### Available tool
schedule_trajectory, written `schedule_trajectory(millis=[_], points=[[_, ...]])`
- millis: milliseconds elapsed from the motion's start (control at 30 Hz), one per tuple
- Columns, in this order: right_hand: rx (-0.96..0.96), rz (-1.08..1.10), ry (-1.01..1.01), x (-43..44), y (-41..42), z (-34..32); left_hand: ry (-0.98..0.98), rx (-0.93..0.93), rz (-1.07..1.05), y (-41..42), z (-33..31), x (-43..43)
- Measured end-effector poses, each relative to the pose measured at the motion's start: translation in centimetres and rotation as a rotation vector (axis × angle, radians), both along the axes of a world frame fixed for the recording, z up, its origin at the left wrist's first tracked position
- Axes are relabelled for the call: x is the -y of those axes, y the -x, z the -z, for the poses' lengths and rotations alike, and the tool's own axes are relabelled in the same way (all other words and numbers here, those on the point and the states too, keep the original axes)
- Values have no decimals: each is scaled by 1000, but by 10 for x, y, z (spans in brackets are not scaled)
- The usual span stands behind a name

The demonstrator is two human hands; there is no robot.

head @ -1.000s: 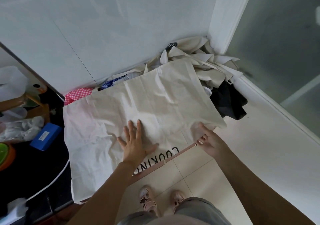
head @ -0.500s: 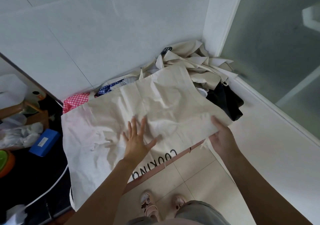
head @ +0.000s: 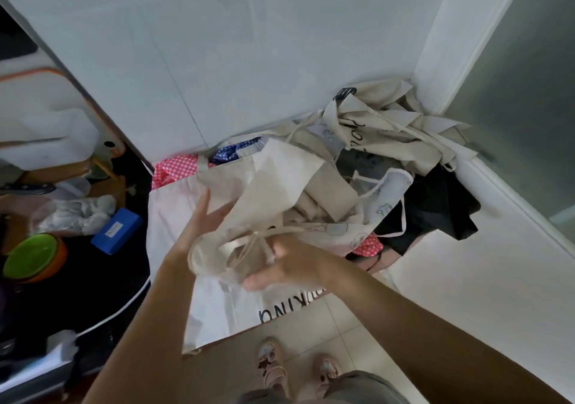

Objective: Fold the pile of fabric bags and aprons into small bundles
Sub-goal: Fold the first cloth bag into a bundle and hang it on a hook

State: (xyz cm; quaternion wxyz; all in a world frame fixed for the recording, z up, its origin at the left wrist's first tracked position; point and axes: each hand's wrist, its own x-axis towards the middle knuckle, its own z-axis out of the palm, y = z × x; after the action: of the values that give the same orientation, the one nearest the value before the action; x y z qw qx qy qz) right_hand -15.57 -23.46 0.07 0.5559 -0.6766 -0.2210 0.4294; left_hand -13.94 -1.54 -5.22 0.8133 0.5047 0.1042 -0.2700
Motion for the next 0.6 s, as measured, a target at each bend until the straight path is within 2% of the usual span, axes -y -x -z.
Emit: schedule_trajectory(millis=[100, 133, 167, 233, 367, 433, 500, 533, 600], points=[[123, -230, 160, -39, 8, 19, -165, 66, -74, 7, -9, -37], [126, -249, 209, -47, 10, 24, -301, 100, -65, 9, -8, -41], [133, -281, 260, -58, 10, 33, -432, 115, 2, 14, -9, -50], [274, -360, 354, -80, 12, 52, -618, 130, 142, 18, -2, -60], [528, -483, 335, -105, 6, 69, -746, 135, 226, 14, 7, -62], [520, -587, 358, -105, 0, 70, -815, 158, 94, 10, 14, -61], [432, -591, 358, -101, -10, 64, -849, 91, -155, 9, 20, -64], [391, -525, 315, -99, -18, 63, -823, 70, -245, 9, 22, -67], [417, -245, 248, -95, -38, 64, -794, 11, -391, 7, 24, -77]])
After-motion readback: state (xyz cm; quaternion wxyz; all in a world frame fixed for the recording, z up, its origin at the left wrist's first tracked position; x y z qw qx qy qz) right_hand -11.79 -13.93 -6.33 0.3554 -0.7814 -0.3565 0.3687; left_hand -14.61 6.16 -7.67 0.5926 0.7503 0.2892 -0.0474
